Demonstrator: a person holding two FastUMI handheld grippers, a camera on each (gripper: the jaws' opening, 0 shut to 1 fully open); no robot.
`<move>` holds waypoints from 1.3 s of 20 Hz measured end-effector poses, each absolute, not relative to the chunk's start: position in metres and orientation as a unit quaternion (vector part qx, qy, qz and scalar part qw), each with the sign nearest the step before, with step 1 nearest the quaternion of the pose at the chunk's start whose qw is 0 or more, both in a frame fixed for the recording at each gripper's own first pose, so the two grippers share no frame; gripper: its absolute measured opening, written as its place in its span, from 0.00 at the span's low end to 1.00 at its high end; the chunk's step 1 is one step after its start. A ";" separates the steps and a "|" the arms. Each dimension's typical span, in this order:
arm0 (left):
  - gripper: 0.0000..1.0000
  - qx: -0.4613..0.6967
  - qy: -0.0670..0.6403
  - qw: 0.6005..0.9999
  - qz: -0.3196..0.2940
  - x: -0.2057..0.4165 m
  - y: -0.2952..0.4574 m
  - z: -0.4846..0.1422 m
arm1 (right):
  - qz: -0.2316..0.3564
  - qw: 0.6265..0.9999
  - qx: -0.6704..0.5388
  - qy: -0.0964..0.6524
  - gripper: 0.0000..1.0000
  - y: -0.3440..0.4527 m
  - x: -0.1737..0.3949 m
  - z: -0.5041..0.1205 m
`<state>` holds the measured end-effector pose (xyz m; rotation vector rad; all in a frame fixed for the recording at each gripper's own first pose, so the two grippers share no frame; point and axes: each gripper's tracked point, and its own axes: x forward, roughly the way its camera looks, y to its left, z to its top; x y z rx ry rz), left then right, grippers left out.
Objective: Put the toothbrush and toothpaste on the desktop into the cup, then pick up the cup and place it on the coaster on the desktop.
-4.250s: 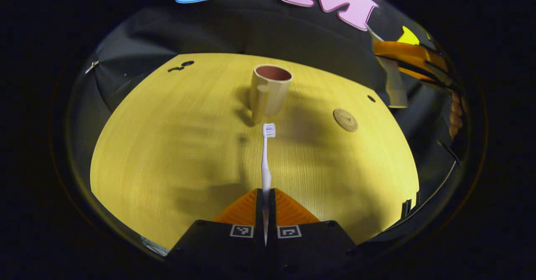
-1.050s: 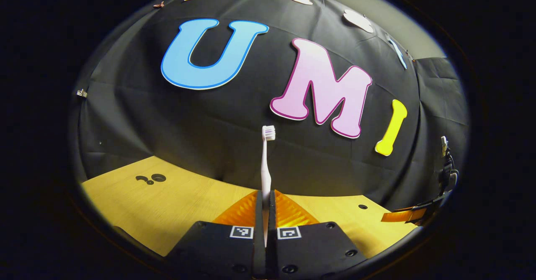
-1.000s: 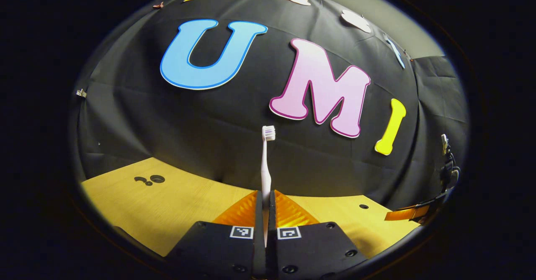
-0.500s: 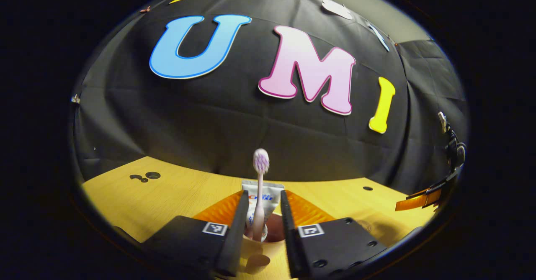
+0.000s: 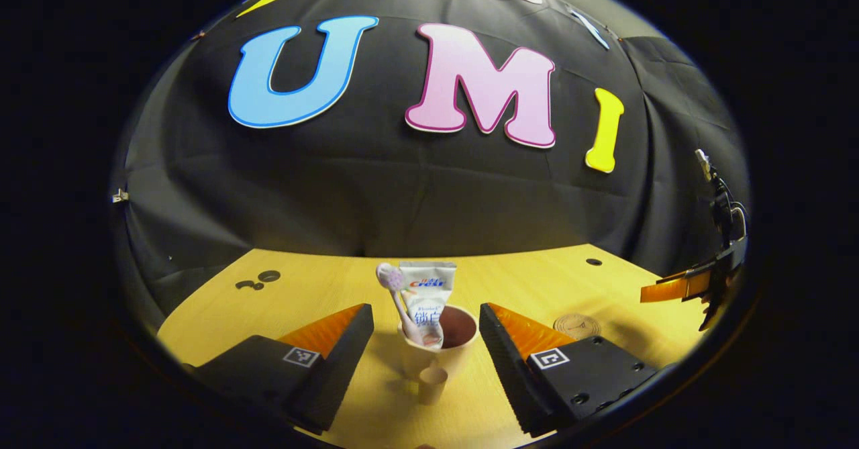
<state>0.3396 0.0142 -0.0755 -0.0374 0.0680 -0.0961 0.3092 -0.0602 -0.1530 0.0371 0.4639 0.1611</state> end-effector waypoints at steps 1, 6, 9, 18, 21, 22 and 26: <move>0.98 -0.019 0.049 0.997 -0.048 0.336 0.016 -0.077 | 0.080 0.969 0.020 0.231 0.99 -0.063 0.308 -0.153; 0.98 -0.026 0.128 0.990 -0.059 0.332 0.016 -0.104 | 0.075 0.967 0.030 0.242 0.98 -0.080 0.292 -0.155; 0.98 -0.024 0.176 0.982 -0.066 0.334 0.012 -0.123 | 0.073 0.959 0.050 0.268 0.98 -0.091 0.284 -0.165; 0.93 -0.032 0.304 0.949 -0.072 0.347 0.007 -0.153 | 0.051 0.949 0.106 0.294 0.99 -0.123 0.286 -0.168; 0.84 -0.025 0.336 0.939 -0.073 0.353 0.006 -0.155 | 0.047 0.949 0.109 0.292 0.98 -0.128 0.288 -0.169; 0.77 -0.025 0.342 0.936 -0.074 0.354 0.005 -0.154 | 0.046 0.949 0.111 0.292 0.98 -0.128 0.288 -0.169; 0.61 -0.020 0.378 0.922 -0.086 0.355 -0.001 -0.155 | 0.037 0.943 0.135 0.301 0.98 -0.136 0.289 -0.177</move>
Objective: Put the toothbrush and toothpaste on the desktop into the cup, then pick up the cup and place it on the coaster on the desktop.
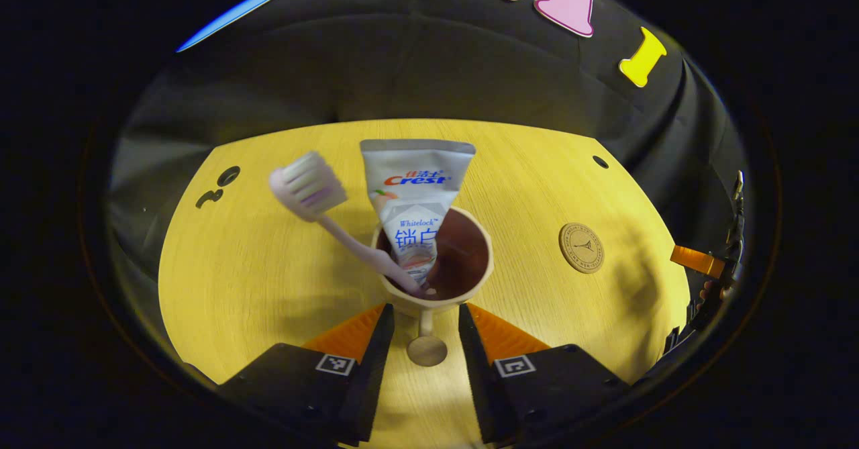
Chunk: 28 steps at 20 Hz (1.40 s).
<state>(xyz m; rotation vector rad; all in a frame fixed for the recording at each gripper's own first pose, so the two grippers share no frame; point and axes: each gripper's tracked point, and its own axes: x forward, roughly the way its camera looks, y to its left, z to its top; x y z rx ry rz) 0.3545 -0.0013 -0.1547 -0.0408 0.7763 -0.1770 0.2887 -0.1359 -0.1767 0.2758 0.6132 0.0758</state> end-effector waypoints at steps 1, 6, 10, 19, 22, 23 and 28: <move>0.64 -0.013 0.385 0.919 -0.086 0.355 0.000 -0.156 | 0.033 0.942 0.143 0.302 0.98 -0.140 0.289 -0.177; 0.43 -0.014 0.413 0.907 -0.077 0.352 0.000 -0.166 | 0.011 0.936 0.163 0.311 0.98 -0.158 0.286 -0.185; 0.31 -0.016 0.402 0.913 -0.068 0.353 -0.002 -0.165 | 0.002 0.941 0.150 0.305 0.98 -0.169 0.284 -0.182; 0.22 -0.012 0.382 0.923 -0.053 0.355 -0.006 -0.159 | 0.004 0.941 0.130 0.313 0.98 -0.169 0.278 -0.184; 0.22 -0.009 0.365 0.929 -0.065 0.359 -0.013 -0.143 | 0.002 0.941 0.119 0.318 0.98 -0.172 0.277 -0.188; 0.21 -0.012 0.361 0.930 -0.072 0.360 -0.018 -0.136 | 0.003 0.941 0.119 0.317 0.98 -0.171 0.277 -0.189; 0.26 0.022 0.340 0.932 -0.124 0.366 -0.078 -0.108 | 0.005 0.939 0.122 0.321 0.98 -0.169 0.274 -0.192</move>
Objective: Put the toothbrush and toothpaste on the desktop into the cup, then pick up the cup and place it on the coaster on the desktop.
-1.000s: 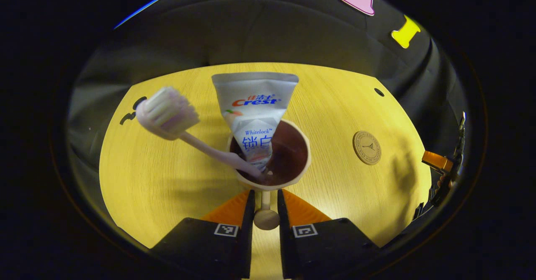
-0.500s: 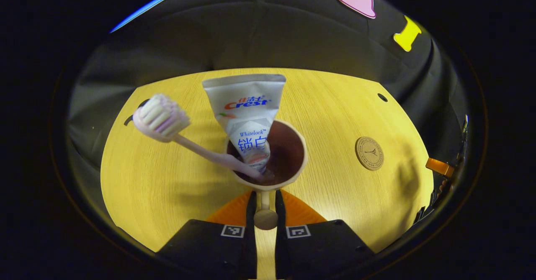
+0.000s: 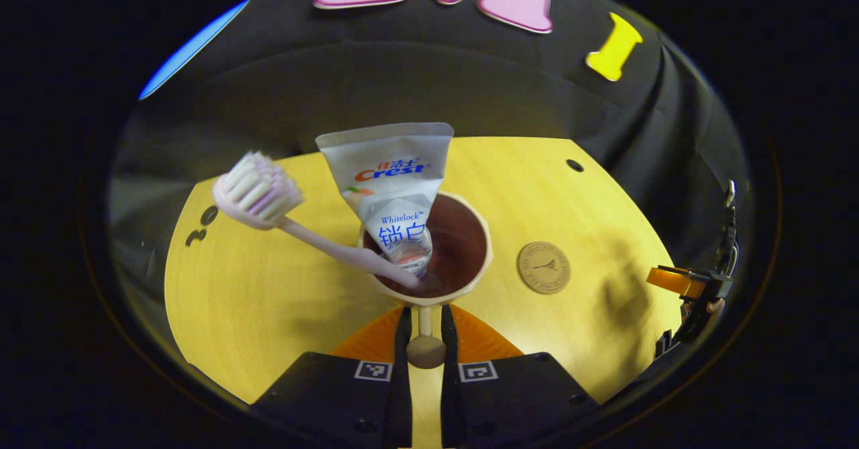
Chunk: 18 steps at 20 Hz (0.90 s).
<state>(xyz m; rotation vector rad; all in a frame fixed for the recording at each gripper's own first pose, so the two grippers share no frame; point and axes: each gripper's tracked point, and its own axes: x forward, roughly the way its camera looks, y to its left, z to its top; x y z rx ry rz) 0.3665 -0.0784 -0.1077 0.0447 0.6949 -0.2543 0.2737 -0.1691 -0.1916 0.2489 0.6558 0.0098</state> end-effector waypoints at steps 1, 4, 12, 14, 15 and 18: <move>0.26 0.027 0.339 0.930 -0.137 0.367 -0.093 -0.105 | 0.007 0.938 0.124 0.323 0.98 -0.168 0.272 -0.192; 0.21 0.035 0.338 0.925 -0.171 0.370 -0.133 -0.106 | 0.008 0.937 0.118 0.329 0.98 -0.170 0.269 -0.196; 0.21 0.060 0.360 0.904 -0.223 0.369 -0.203 -0.131 | -0.002 0.939 0.115 0.323 0.98 -0.187 0.254 -0.195; 0.21 0.066 0.364 0.900 -0.231 0.371 -0.214 -0.136 | -0.001 0.941 0.113 0.319 0.98 -0.188 0.253 -0.193; 0.21 0.073 0.366 0.897 -0.236 0.371 -0.220 -0.139 | 0.000 0.941 0.114 0.320 0.98 -0.188 0.254 -0.194; 0.22 0.097 0.372 0.890 -0.246 0.370 -0.228 -0.144 | -0.006 0.943 0.116 0.313 0.98 -0.193 0.252 -0.191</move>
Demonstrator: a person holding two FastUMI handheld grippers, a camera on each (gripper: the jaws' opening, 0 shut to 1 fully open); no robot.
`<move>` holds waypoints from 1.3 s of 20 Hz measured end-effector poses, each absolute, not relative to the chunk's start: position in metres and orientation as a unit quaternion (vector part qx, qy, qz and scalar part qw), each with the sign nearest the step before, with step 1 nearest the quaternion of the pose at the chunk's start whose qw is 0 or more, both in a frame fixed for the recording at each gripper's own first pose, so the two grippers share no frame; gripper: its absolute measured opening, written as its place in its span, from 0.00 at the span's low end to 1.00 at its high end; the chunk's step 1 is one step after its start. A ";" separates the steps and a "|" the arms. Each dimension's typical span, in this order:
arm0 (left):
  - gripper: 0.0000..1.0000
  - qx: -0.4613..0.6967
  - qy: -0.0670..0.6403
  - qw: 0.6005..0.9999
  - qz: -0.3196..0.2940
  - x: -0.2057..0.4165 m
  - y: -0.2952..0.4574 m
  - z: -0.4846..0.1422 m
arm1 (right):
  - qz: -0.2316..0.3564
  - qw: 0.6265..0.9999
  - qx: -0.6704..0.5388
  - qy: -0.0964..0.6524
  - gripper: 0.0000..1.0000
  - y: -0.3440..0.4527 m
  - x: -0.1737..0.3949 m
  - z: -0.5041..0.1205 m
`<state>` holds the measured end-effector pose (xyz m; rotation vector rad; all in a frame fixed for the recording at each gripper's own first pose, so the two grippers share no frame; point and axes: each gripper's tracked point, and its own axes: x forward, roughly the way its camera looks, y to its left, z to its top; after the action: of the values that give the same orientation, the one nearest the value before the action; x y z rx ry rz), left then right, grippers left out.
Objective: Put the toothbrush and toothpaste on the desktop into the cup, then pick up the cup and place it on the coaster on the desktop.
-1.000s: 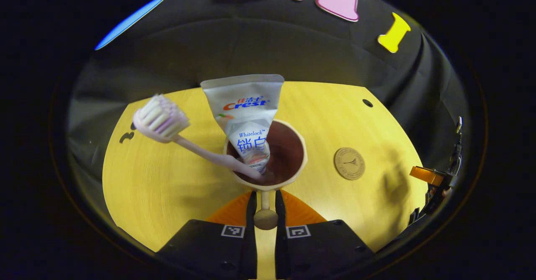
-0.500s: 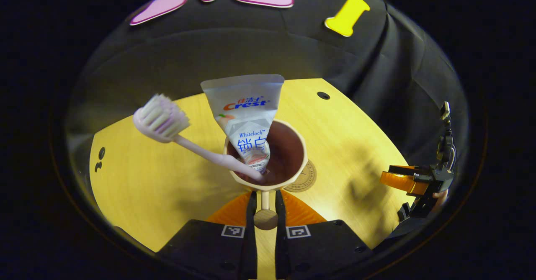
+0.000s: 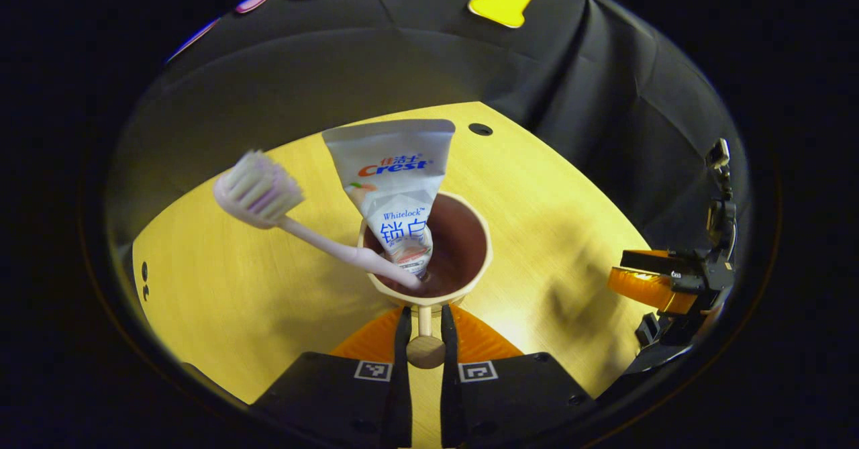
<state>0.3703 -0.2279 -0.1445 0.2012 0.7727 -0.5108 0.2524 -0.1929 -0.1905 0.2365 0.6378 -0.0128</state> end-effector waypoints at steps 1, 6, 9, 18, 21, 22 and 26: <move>0.22 0.101 0.374 0.889 -0.244 0.372 -0.231 -0.147 | -0.007 0.943 0.118 0.312 0.98 -0.193 0.251 -0.190; 0.17 0.100 0.390 0.885 -0.234 0.377 -0.234 -0.157 | -0.007 0.941 0.121 0.316 0.98 -0.193 0.250 -0.193; 0.24 0.104 0.386 0.887 -0.233 0.377 -0.232 -0.156 | -0.012 0.940 0.126 0.317 0.98 -0.195 0.246 -0.194; 0.72 0.081 0.338 0.909 -0.230 0.359 -0.221 -0.119 | -0.015 0.942 0.137 0.305 0.98 -0.195 0.244 -0.185; 0.99 0.069 0.303 0.926 -0.213 0.349 -0.206 -0.098 | -0.015 0.946 0.136 0.293 0.98 -0.193 0.240 -0.173; 0.99 0.062 0.287 0.933 -0.207 0.346 -0.200 -0.088 | -0.017 0.948 0.134 0.288 0.98 -0.194 0.238 -0.168; 0.98 0.030 0.226 0.958 -0.176 0.317 -0.175 -0.050 | -0.015 0.956 0.133 0.261 0.98 -0.187 0.227 -0.140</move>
<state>0.3172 -0.1755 -0.0504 0.0602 0.4590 -0.3563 0.2271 -0.1865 -0.1400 0.2696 0.5289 -0.0312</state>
